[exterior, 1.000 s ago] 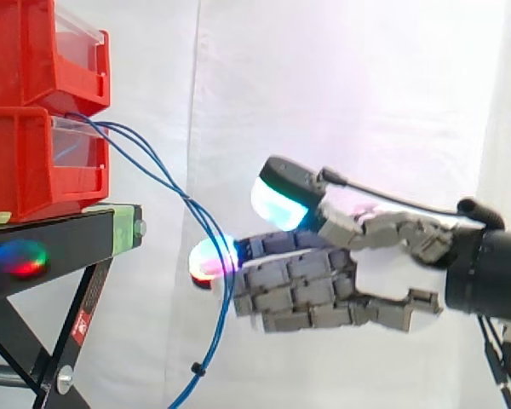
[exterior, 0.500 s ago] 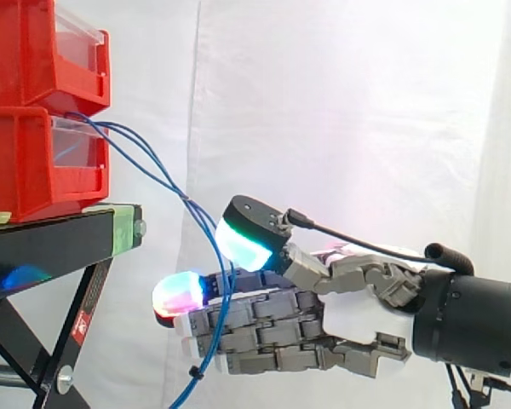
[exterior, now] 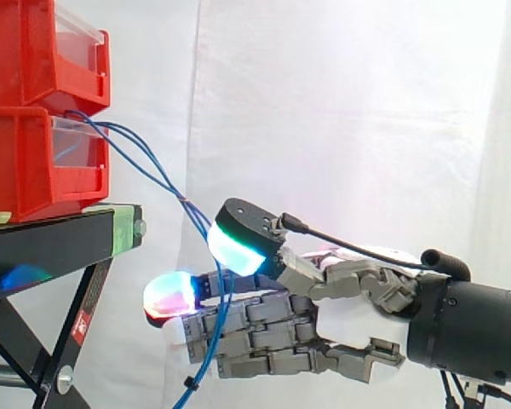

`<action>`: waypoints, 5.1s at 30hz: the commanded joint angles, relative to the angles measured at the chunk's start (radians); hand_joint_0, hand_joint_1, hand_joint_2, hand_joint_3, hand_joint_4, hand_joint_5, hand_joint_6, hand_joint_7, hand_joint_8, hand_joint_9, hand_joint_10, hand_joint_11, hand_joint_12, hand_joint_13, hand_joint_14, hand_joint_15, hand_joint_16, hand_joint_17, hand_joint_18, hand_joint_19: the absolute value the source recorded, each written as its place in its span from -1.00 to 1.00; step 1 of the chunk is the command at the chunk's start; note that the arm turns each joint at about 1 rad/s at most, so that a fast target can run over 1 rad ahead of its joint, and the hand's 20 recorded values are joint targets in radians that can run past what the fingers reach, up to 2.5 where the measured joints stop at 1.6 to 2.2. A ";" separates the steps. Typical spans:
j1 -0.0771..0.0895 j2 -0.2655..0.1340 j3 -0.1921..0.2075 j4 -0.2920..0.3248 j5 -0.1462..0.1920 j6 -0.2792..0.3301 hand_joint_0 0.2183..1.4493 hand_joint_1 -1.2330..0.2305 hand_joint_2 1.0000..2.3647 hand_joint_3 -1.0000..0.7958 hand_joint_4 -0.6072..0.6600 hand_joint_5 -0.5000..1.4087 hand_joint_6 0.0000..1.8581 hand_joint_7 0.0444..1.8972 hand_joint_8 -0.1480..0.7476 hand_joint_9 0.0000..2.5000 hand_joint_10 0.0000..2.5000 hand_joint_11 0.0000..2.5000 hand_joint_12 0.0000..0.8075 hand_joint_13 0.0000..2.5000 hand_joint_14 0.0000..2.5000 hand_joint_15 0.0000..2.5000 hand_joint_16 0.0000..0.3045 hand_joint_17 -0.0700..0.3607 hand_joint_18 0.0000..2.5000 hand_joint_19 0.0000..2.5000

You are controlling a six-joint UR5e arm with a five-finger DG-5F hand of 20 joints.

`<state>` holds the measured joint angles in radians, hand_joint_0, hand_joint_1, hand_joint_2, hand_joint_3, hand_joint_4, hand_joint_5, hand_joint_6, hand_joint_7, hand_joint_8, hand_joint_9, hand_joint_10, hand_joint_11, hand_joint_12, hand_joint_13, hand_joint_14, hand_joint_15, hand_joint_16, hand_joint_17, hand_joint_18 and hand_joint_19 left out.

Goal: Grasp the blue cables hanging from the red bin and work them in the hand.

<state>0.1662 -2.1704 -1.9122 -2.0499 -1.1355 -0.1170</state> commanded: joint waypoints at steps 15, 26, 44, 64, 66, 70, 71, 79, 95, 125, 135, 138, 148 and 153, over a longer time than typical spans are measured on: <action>0.006 0.001 0.001 -0.006 -0.026 0.005 0.07 -0.06 -0.99 -0.83 0.44 -0.55 -0.99 -0.31 0.17 -0.31 -0.99 -0.25 0.06 -0.28 -0.99 -0.41 -0.74 -0.26 -0.55 -0.85; 0.001 0.001 0.001 -0.007 -0.089 0.003 0.03 -0.06 -0.99 -0.90 0.42 -0.57 -0.99 -0.11 0.11 -0.39 -0.63 0.20 0.04 -0.07 -1.00 0.16 -0.67 -0.15 -0.37 -0.55; -0.016 0.011 -0.001 -0.007 -0.128 0.008 -0.01 -0.08 -1.00 -0.94 0.45 -0.50 -0.64 0.17 0.21 -0.76 1.00 0.51 0.11 -0.37 1.00 0.12 -0.68 -0.17 0.22 0.37; -0.022 0.012 0.044 -0.141 -0.122 0.037 -0.09 -0.08 -1.00 -0.97 0.43 -0.18 -0.57 0.37 0.79 0.27 1.00 1.00 0.87 0.61 1.00 0.57 0.47 0.10 1.00 -0.55; -0.022 0.012 0.051 -0.173 -0.122 0.037 -0.11 -0.08 -1.00 -0.99 0.43 -0.20 -0.53 0.36 0.81 0.33 1.00 1.00 0.87 0.64 1.00 0.57 0.47 0.10 1.00 -0.55; -0.019 0.012 0.076 -0.269 -0.122 0.034 -0.13 -0.07 -1.00 -1.00 0.43 -0.26 -0.45 0.31 0.81 0.38 1.00 1.00 0.86 0.67 1.00 0.59 0.47 0.11 1.00 -0.54; -0.017 0.012 0.091 -0.285 -0.122 0.034 -0.13 -0.07 -1.00 -1.00 0.43 -0.30 -0.41 0.29 0.81 0.40 1.00 1.00 0.86 0.68 1.00 0.59 0.46 0.10 1.00 -0.53; -0.013 0.012 0.124 -0.429 -0.124 0.034 -0.15 -0.08 -1.00 -1.00 0.42 -0.46 -0.27 0.19 0.76 0.49 1.00 1.00 0.87 0.73 1.00 0.64 0.42 0.08 1.00 -0.49; -0.019 0.012 0.124 -0.357 -0.153 -0.023 -0.16 -0.07 -1.00 -1.00 0.43 -0.48 -0.23 0.17 0.77 0.50 1.00 1.00 0.86 0.72 1.00 0.65 0.46 0.10 1.00 -0.47; -0.010 0.012 0.162 -0.380 -0.139 -0.029 -0.15 -0.06 -1.00 -1.00 0.43 -0.48 -0.22 0.17 0.76 0.47 1.00 1.00 0.82 0.69 1.00 0.63 0.42 0.08 1.00 -0.51; -0.010 0.012 0.162 -0.391 -0.145 -0.029 -0.15 -0.06 -1.00 -1.00 0.44 -0.48 -0.23 0.17 0.76 0.47 1.00 1.00 0.81 0.68 1.00 0.63 0.41 0.08 1.00 -0.52; -0.010 0.012 0.163 -0.391 -0.145 -0.029 -0.14 -0.06 -1.00 -1.00 0.44 -0.48 -0.23 0.17 0.76 0.47 1.00 1.00 0.81 0.68 1.00 0.63 0.42 0.08 1.00 -0.50; -0.010 0.012 0.167 -0.391 -0.142 -0.029 -0.14 -0.06 -1.00 -1.00 0.43 -0.47 -0.24 0.17 0.74 0.46 1.00 1.00 0.81 0.68 1.00 0.62 0.39 0.06 1.00 -0.52; -0.010 0.012 0.167 -0.391 -0.142 -0.029 -0.14 -0.06 -1.00 -1.00 0.43 -0.47 -0.24 0.17 0.74 0.46 1.00 1.00 0.81 0.68 1.00 0.62 0.40 0.06 1.00 -0.52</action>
<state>0.1565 -2.1583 -1.7460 -2.4406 -1.2779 -0.1457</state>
